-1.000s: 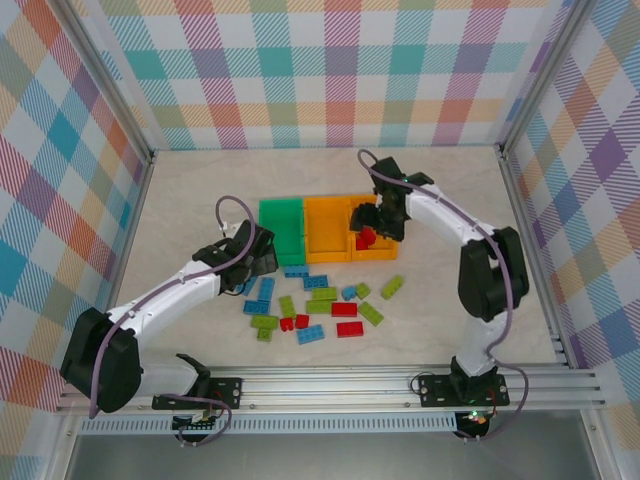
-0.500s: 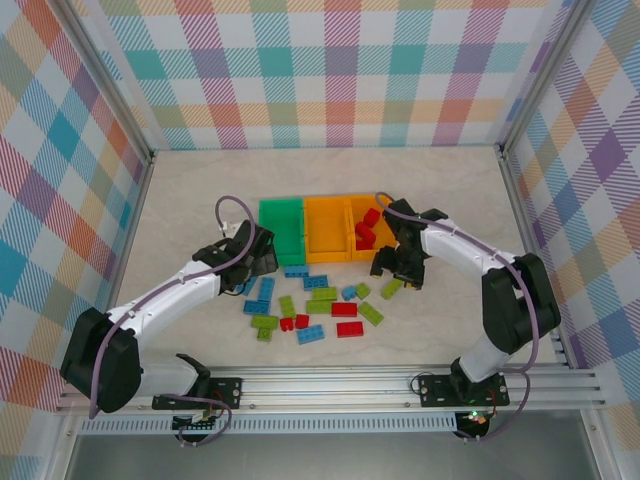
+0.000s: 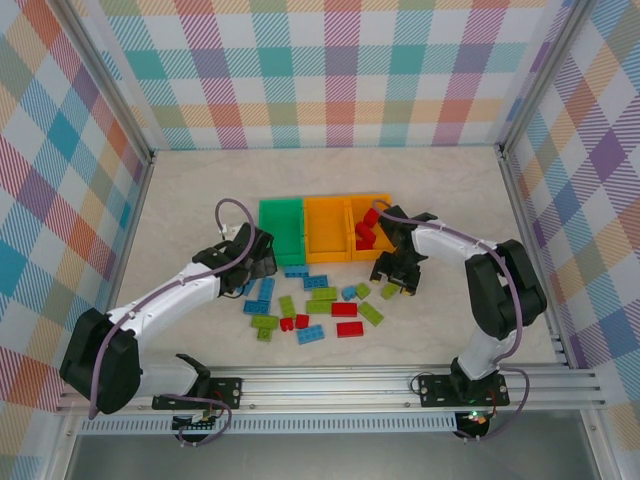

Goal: Sort the legos into containers by color

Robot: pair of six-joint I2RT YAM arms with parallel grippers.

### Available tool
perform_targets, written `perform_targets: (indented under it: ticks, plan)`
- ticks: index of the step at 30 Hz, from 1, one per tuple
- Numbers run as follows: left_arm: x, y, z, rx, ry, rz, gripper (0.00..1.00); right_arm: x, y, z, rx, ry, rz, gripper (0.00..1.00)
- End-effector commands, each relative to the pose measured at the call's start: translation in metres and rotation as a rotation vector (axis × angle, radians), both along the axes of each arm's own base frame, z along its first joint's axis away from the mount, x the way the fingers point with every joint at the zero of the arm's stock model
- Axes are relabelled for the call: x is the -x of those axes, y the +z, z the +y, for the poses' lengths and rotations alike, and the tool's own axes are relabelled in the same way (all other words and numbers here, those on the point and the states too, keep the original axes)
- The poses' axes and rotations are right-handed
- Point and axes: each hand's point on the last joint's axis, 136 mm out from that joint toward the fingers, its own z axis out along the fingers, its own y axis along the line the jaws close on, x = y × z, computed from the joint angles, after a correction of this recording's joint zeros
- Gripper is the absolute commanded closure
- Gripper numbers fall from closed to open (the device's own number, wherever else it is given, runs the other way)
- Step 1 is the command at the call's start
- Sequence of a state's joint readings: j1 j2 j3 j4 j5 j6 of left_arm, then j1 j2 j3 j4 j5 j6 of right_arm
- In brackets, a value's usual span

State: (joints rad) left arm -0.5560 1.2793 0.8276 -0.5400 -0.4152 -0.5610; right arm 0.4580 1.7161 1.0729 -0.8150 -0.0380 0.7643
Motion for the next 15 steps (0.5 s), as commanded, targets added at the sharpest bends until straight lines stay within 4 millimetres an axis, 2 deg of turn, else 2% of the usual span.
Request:
perform_targets:
  ticks: [1, 5, 9, 12, 15]
  plan:
    - [0.002, 0.006, 0.002, -0.012, 0.005, -0.035, 0.00, 0.006, -0.010, -0.005, 0.030, -0.011, 0.028, 0.38]
    - [0.003, 0.005, 0.003, -0.014, 0.005, -0.032, 0.00, 0.009, -0.020, -0.006, 0.040, -0.016, 0.049, 0.51]
    - [0.005, 0.005, 0.006, -0.018, 0.011, -0.035, 0.00, 0.009, -0.020, -0.007, 0.037, -0.026, 0.039, 0.63]
    - [0.006, 0.007, 0.007, -0.016, 0.017, -0.044, 0.00, 0.006, -0.006, -0.007, 0.051, -0.010, 0.001, 0.73]
    - [0.007, 0.008, 0.009, -0.021, 0.021, -0.048, 0.00, -0.005, 0.021, 0.003, 0.037, 0.021, -0.083, 0.80]
